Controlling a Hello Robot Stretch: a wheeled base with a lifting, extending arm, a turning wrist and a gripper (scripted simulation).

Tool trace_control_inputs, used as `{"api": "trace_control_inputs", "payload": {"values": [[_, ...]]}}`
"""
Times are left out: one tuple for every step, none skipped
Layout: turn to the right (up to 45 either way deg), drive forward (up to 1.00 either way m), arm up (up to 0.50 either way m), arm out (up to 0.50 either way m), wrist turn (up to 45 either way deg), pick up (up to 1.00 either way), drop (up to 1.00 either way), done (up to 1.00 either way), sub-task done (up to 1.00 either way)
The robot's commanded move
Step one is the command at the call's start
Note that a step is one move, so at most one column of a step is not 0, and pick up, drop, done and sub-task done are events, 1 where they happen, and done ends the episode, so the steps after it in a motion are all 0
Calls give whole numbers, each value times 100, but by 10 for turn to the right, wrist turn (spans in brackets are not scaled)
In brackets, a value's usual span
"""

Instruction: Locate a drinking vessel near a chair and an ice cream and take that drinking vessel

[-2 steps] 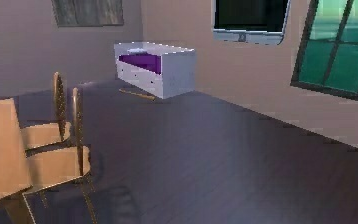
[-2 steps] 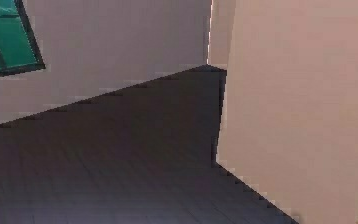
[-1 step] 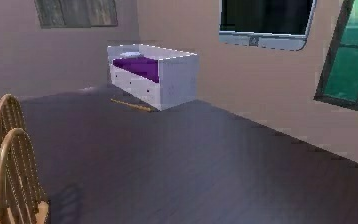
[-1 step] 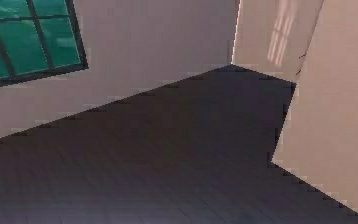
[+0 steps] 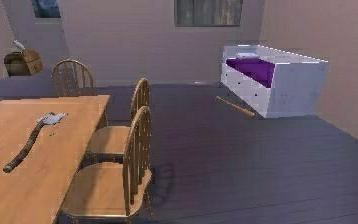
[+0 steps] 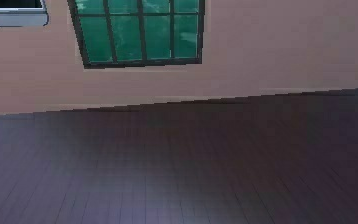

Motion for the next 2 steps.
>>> {"api": "trace_control_inputs", "payload": {"values": [[0, 5, 0, 0, 0, 0, 0, 0, 0], [270, 0, 0, 0, 0, 0, 0, 0, 0]]}}
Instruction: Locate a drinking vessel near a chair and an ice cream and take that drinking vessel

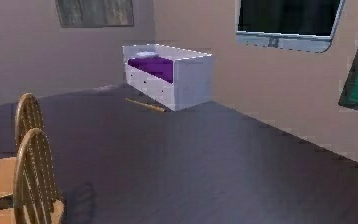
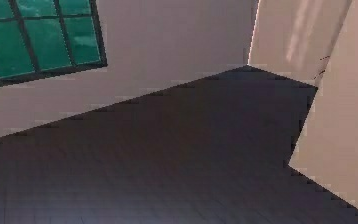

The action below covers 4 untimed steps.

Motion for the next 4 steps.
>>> {"api": "trace_control_inputs", "payload": {"values": [[0, 25, 0, 0, 0, 0, 0, 0, 0], [-450, 0, 0, 0, 0, 0, 0, 0, 0], [-450, 0, 0, 0, 0, 0, 0, 0, 0], [-450, 0, 0, 0, 0, 0, 0, 0, 0]]}}
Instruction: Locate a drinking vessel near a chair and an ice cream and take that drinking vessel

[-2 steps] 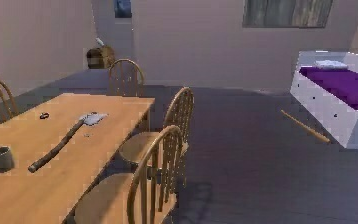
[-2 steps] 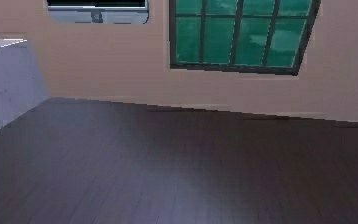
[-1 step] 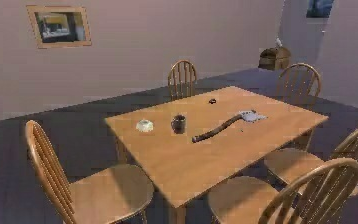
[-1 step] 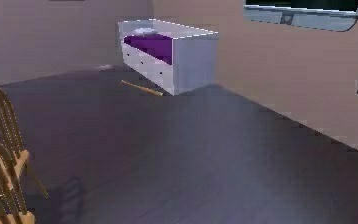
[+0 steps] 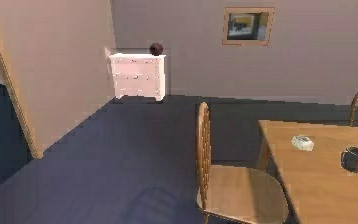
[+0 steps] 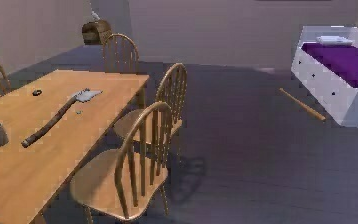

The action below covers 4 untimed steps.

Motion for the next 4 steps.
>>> {"api": "trace_control_inputs", "payload": {"values": [[-420, 0, 0, 0, 0, 0, 0, 0, 0], [450, 0, 0, 0, 0, 0, 0, 0, 0], [390, 0, 0, 0, 0, 0, 0, 0, 0], [0, 35, 0, 0, 0, 0, 0, 0, 0]]}}
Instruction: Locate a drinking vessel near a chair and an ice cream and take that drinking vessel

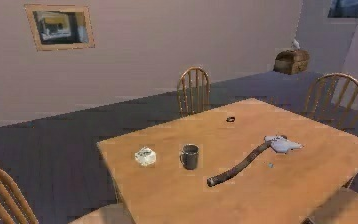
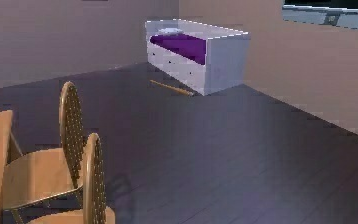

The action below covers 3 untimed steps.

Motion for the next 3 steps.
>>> {"api": "trace_control_inputs", "payload": {"values": [[-450, 0, 0, 0, 0, 0, 0, 0, 0], [-360, 0, 0, 0, 0, 0, 0, 0, 0], [150, 0, 0, 0, 0, 0, 0, 0, 0]]}}
